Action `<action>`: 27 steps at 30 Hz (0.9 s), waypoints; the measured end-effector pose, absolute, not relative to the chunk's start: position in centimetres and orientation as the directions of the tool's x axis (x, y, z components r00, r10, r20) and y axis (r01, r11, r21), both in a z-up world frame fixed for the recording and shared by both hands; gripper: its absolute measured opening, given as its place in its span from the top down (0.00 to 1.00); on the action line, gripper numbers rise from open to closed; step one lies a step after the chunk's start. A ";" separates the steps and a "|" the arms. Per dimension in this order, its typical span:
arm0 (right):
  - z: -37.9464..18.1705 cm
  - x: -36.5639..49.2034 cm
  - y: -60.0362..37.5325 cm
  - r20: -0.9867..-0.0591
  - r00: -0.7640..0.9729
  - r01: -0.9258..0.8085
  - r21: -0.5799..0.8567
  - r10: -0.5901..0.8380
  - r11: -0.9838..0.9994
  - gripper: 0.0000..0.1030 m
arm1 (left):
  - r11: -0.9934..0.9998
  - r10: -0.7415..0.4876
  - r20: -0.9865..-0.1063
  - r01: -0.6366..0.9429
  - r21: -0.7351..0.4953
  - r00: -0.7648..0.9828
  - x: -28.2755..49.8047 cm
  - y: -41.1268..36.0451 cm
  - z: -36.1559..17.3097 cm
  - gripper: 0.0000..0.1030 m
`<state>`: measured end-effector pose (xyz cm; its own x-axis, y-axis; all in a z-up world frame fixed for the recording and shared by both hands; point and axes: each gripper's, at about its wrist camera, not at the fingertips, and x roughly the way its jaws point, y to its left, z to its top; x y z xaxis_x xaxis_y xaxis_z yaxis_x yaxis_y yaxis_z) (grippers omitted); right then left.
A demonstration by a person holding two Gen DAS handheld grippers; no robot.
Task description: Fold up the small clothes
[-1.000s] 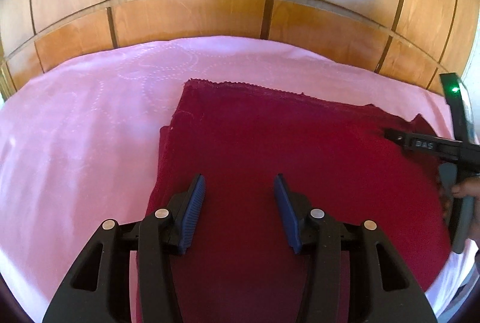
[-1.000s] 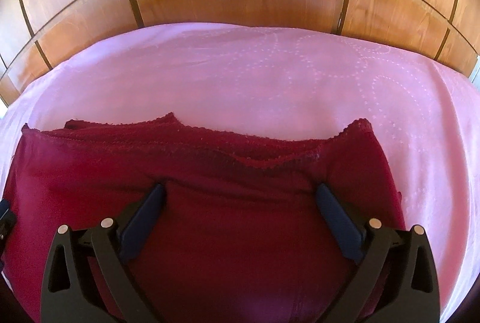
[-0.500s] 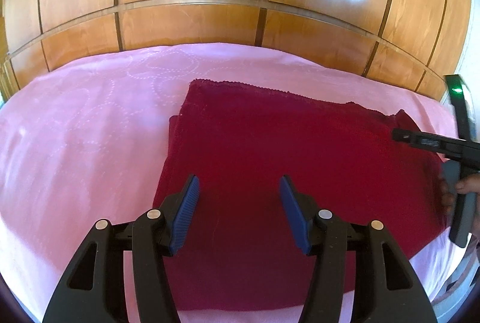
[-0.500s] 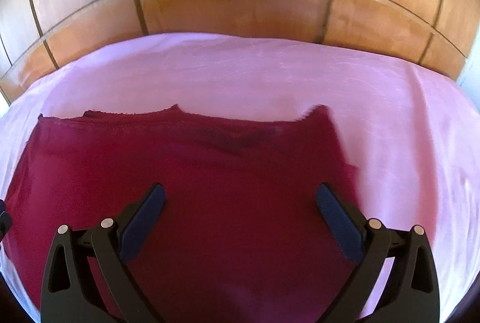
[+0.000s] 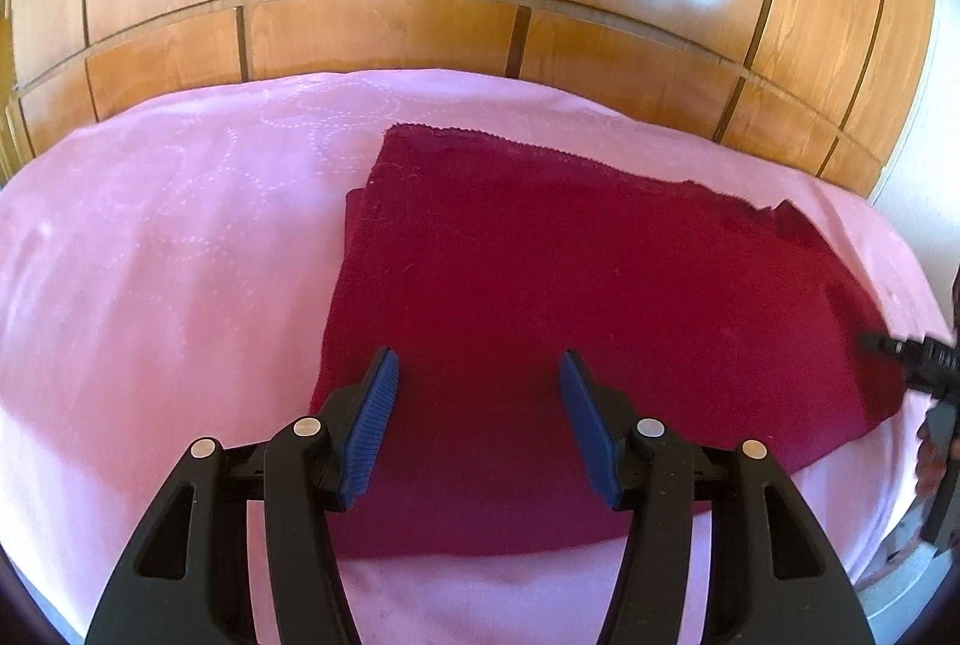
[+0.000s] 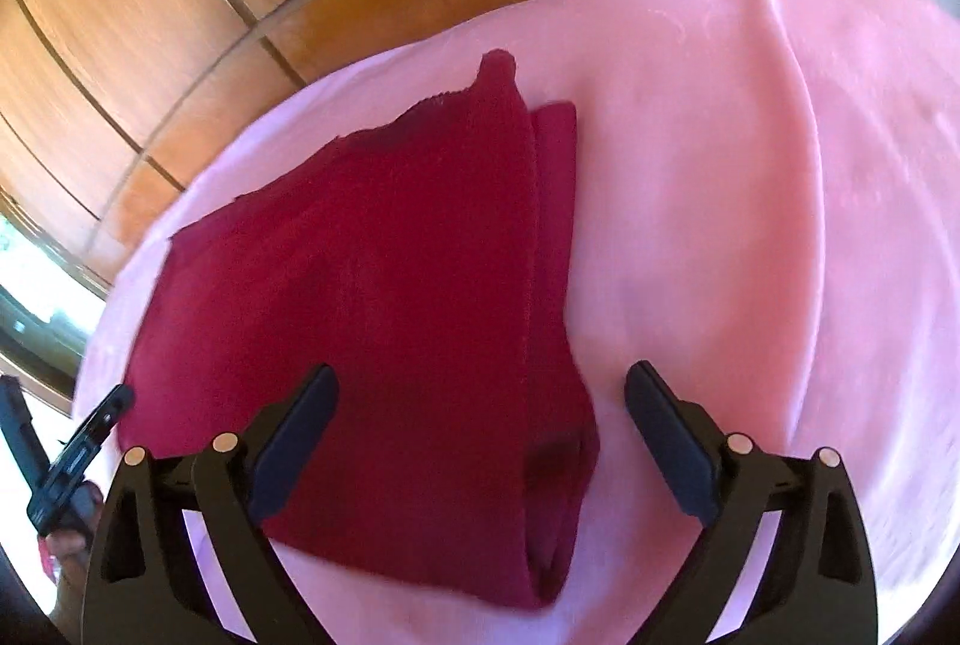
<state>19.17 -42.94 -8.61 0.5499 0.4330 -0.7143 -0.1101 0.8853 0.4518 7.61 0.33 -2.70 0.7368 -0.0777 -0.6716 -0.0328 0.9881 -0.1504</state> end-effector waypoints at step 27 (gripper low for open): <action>-9.4 17.6 -43.5 -0.670 0.518 -0.154 0.539 0.532 0.828 0.66 | 0.973 -0.226 -0.719 0.129 -0.189 0.658 9.4 -5.2 -3.5 0.47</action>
